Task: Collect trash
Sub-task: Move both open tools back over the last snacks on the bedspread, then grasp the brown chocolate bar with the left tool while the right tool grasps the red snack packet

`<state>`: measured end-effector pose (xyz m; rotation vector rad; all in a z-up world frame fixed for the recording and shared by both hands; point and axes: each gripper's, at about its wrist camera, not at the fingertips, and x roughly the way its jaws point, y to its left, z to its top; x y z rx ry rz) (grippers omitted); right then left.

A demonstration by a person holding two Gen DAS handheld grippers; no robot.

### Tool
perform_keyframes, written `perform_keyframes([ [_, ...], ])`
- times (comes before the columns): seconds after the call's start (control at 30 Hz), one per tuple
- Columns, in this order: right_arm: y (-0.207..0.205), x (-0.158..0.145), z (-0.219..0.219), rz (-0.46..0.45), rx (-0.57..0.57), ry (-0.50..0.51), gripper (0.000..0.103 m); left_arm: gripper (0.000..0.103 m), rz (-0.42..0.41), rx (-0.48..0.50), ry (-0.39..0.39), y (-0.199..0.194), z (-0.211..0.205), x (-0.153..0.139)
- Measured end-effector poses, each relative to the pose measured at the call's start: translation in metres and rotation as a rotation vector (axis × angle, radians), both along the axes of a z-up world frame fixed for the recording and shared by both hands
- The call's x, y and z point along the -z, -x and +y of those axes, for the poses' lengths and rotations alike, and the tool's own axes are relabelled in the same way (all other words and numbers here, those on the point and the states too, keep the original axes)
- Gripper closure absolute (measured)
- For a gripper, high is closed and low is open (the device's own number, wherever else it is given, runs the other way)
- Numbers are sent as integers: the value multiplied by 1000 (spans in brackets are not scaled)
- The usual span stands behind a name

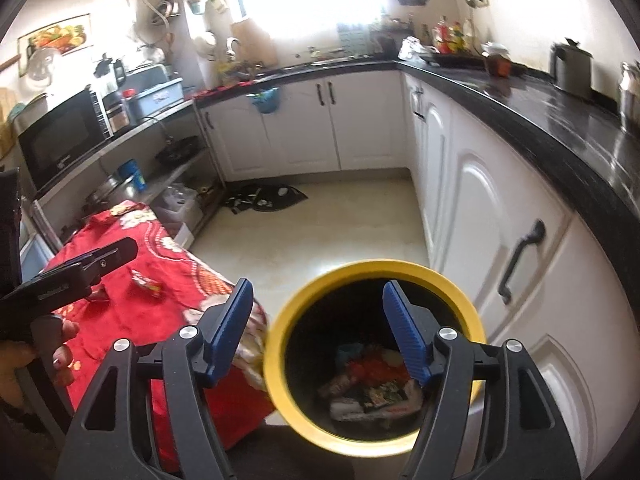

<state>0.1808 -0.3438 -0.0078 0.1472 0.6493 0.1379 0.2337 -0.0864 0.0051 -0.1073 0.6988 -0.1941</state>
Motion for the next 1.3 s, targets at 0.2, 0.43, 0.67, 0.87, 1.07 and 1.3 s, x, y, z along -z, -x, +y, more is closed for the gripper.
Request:
perform_keyframes([
  [0.2,-6,-11,32,-23,-75,12,37,11,-10,-78,15,6,38,-4],
  [0.43,-22,-17,77,-28,-178,35,37,11,5,-176,28,13,85,-1],
  [0.67,-42,-11,127,-7,-300,64,37,11,40,-273,55,19,134,10],
  [0.87,-60,7,174,30,-408,114,37,11,71,-340,84,22,171,20],
  [1.07,-80,28,218,63,-511,182,37,11,120,-375,128,19,195,35],
  [1.3,-107,56,255,116,-607,259,46,13,196,-407,236,12,216,59],
])
